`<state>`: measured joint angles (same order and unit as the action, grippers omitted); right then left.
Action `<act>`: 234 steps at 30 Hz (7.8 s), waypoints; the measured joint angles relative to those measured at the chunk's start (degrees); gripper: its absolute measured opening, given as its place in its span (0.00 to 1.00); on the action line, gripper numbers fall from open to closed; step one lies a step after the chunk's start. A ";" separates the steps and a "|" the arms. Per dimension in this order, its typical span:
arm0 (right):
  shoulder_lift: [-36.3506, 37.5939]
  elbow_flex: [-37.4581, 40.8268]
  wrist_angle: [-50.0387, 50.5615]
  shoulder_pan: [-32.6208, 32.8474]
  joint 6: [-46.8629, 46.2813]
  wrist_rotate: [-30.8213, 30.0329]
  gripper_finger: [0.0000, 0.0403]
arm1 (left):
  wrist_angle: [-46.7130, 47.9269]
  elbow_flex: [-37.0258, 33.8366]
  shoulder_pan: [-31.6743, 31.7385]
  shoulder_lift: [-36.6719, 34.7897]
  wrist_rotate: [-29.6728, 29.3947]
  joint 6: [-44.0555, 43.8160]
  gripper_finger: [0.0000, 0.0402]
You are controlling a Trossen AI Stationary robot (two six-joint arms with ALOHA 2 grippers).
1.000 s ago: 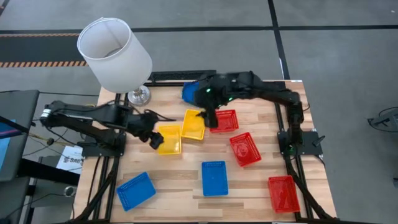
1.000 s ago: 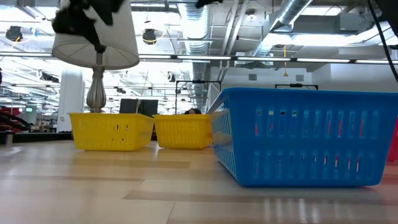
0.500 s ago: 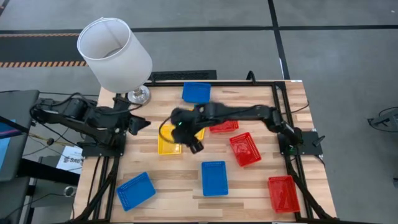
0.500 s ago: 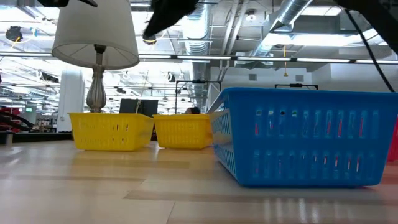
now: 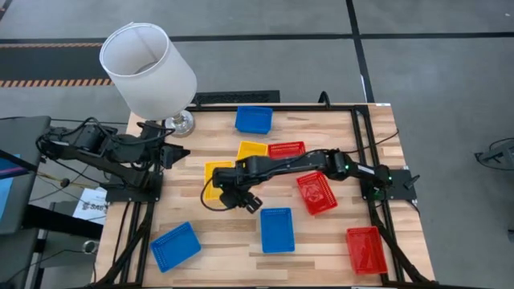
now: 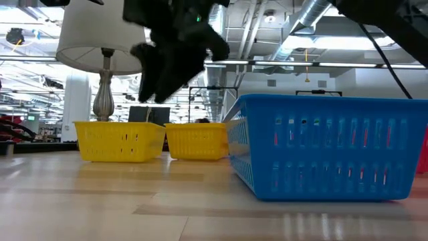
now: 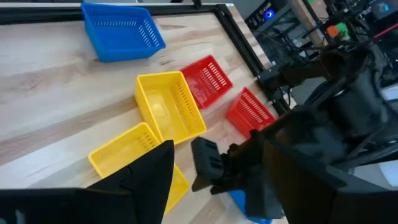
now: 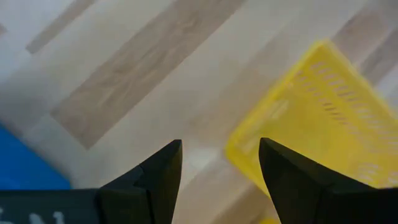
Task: Stack baskets by color
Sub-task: Stack the left yellow basket on the right yellow basket, then move the yellow baskets to the left of the table
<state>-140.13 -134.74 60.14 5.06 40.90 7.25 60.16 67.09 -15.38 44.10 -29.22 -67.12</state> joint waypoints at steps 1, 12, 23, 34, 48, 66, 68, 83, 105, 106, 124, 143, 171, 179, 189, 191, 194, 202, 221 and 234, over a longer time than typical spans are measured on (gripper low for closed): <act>-0.52 0.02 -0.63 -0.02 -0.07 -0.47 0.58 | 0.00 0.00 0.00 0.01 0.00 -0.03 0.59; -4.44 0.15 -6.15 -1.13 -1.55 -4.14 0.52 | 0.04 0.00 0.00 -0.01 0.03 -0.05 0.59; -5.45 0.11 -7.59 -1.08 -3.70 -5.89 0.28 | 0.78 0.00 0.02 -0.41 -0.05 -0.03 0.59; -0.25 -0.17 -11.06 -1.04 -4.89 -7.39 0.02 | 0.87 0.00 0.02 -1.12 -0.12 -0.03 0.59; 15.66 -0.22 9.61 -8.14 -34.40 -19.36 0.01 | 0.81 0.00 0.04 -2.14 -6.90 0.58 0.59; 16.12 19.42 6.45 -6.93 -42.29 -19.41 0.04 | 0.86 0.00 0.04 -1.37 -7.51 2.62 0.59; 16.12 21.53 4.31 -6.72 -42.42 -19.47 0.04 | 0.90 0.00 0.04 -1.38 -7.51 2.63 0.59; 16.12 22.80 1.65 -4.83 -45.59 -19.06 0.09 | 0.92 0.00 0.04 -1.38 -7.66 3.47 0.59; 16.43 20.45 7.75 0.85 -46.92 -28.57 0.06 | 0.90 0.00 0.04 -1.38 -9.11 3.18 0.59; 16.44 19.72 7.89 1.07 -46.92 -28.87 0.06 | 0.90 0.00 0.04 -1.38 -9.11 3.18 0.59; 16.18 19.32 8.00 2.74 -51.62 -26.62 0.07 | 0.90 0.00 0.04 -1.40 -8.75 2.83 0.59; 16.12 26.29 0.65 1.11 -49.16 -22.05 0.19 | 1.88 0.00 0.02 -1.40 -8.71 2.46 0.59; 27.07 34.67 4.26 -2.73 -47.89 -14.19 0.48 | 2.16 0.00 0.04 -1.40 -8.71 2.42 0.59; 28.23 45.18 -9.05 -2.45 -47.69 -11.26 0.47 | 2.19 0.00 0.04 -1.40 -8.69 3.01 0.59; 28.23 48.06 -20.46 -5.81 -45.06 -11.37 0.45 | 2.54 0.00 0.02 -1.40 -8.71 2.98 0.59; 28.23 48.09 -22.90 -6.52 -42.76 -11.51 0.44 | 2.54 0.00 0.04 -1.40 -8.71 2.98 0.59; 28.23 48.09 -26.93 -7.19 -39.32 -11.74 0.44 | 2.54 0.00 0.02 -1.40 -8.84 3.01 0.59; 29.01 45.67 -26.36 -7.80 -35.19 -12.06 0.42 | 2.56 0.00 0.02 -1.38 -9.59 3.22 0.59; 23.71 45.00 -14.55 -10.28 -44.07 -11.67 0.36 | 3.10 0.00 0.02 -1.41 -9.82 3.51 0.59; 22.80 45.00 -31.15 -10.71 -34.98 -11.63 0.35 | 4.00 0.00 0.02 -1.40 -11.72 3.86 0.59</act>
<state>-117.32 -89.73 28.99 -5.65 5.92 -4.39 64.16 67.09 -15.35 42.70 -40.95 -63.26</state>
